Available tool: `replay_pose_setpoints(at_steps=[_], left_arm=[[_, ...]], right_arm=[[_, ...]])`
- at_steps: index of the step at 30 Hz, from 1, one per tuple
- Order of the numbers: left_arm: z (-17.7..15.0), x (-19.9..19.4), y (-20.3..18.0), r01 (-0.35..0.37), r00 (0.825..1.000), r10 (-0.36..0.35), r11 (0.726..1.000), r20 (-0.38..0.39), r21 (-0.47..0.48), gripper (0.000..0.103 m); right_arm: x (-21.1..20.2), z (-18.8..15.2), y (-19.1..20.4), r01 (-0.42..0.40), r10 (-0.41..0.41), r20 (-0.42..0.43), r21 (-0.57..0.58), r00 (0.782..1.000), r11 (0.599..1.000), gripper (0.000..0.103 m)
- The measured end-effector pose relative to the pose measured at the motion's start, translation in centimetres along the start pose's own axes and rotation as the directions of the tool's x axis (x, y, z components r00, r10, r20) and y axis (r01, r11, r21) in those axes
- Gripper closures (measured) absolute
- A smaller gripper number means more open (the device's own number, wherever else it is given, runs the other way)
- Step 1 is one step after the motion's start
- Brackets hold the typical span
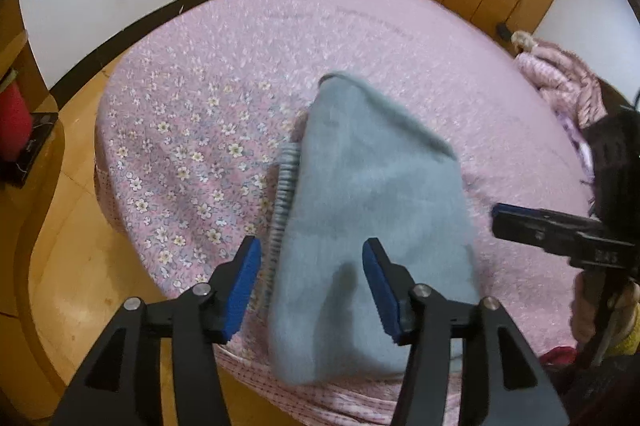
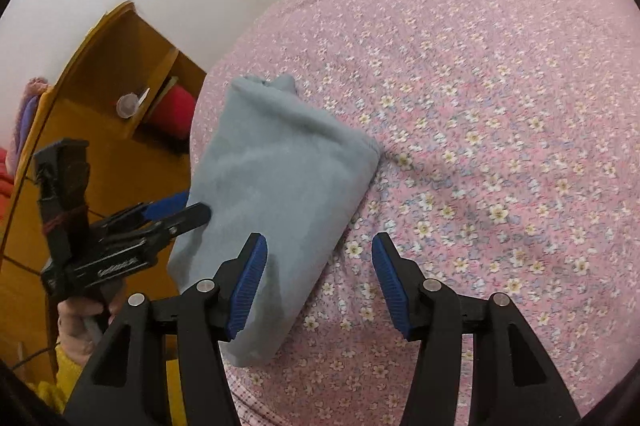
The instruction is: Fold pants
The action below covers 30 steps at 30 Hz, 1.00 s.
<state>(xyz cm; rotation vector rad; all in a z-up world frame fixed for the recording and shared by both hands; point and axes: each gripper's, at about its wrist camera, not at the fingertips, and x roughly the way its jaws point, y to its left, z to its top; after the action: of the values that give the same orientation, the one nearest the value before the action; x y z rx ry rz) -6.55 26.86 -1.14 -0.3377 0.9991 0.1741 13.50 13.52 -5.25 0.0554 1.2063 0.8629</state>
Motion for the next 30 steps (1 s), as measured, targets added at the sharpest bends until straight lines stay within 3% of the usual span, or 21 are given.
replay_pose_setpoints(at_steps=[9,18,23,26,28,30], left_arm=[[0.9,3.0,1.1,0.053,0.998,-0.054,0.998,-0.04,-0.018,0.04],[2.1,4.9,0.6,0.137,0.99,-0.137,0.991,-0.039,0.002,0.038],[2.1,5.5,1.4,0.192,0.981,-0.193,0.98,-0.03,-0.052,0.037],[1.9,4.9,1.4,0.178,0.984,-0.178,0.983,-0.007,-0.05,0.048],[1.5,4.0,1.3,0.167,0.986,-0.167,0.985,0.011,-0.037,0.061],[1.4,3.0,1.2,0.196,0.98,-0.195,0.98,0.029,-0.045,0.082]], right_arm=[[3.5,0.1,1.2,0.007,-0.009,-0.069,-0.026,0.998,1.0,0.047],[5.2,0.7,1.0,-0.057,0.058,-0.042,0.027,0.997,0.998,0.044],[3.0,0.1,0.1,-0.088,0.088,0.009,0.009,0.996,0.996,0.069],[1.7,0.1,0.5,-0.11,0.111,0.033,-0.021,0.993,0.994,0.075],[0.7,-0.1,1.1,-0.107,0.109,0.043,-0.057,0.993,0.993,0.077],[-0.1,-0.2,1.5,-0.109,0.113,0.049,-0.084,0.992,0.991,0.078]])
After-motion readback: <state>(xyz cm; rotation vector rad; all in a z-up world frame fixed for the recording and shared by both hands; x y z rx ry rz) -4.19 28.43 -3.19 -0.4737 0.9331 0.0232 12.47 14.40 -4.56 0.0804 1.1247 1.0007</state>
